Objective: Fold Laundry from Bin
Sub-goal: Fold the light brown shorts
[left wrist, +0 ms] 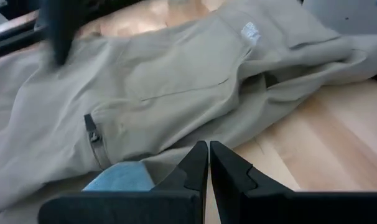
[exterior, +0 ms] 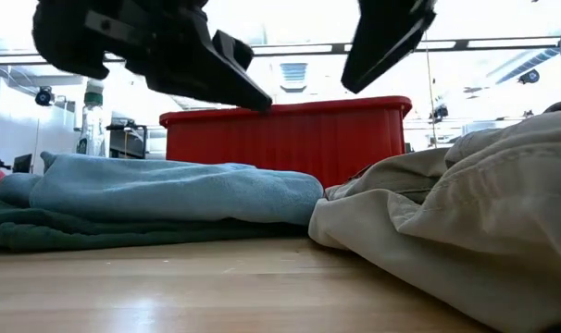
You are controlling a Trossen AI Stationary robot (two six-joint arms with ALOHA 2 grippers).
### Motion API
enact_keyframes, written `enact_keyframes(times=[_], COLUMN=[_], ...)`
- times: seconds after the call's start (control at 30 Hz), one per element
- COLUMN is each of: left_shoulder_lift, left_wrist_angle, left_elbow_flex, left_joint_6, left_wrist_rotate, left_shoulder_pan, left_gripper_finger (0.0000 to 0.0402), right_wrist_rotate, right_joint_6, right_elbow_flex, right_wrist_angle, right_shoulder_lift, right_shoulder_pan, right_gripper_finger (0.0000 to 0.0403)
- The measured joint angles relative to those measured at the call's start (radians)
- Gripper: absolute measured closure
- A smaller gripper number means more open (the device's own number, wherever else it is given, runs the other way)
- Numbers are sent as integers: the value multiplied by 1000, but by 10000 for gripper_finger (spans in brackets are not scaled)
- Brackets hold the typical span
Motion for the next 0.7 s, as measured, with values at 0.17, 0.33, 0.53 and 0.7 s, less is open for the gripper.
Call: enact_keyframes(times=[0.17, 0.33, 0.53, 0.7], left_shoulder_lift=[0, 37, 139, 207], left_wrist_angle=[75, 202, 398, 427], left_elbow_flex=[3, 3, 3, 31], left_joint_6=[0, 11, -4, -30], left_wrist_rotate=[-1, -3, -3, -52], left_shoulder_pan=[-20, -47, -65, -68], left_gripper_finger=[399, 377, 322, 272], right_wrist_rotate=[31, 29, 7, -62], right_joint_6=[55, 77, 200, 206], right_elbow_flex=[-28, -117, -200, -236], right_wrist_angle=[15, 100, 150, 240], right_shoulder_lift=[0, 0, 1, 1], right_shoulder_pan=[-74, -143, -229, -296], right_gripper_finger=[105, 110, 99, 79])
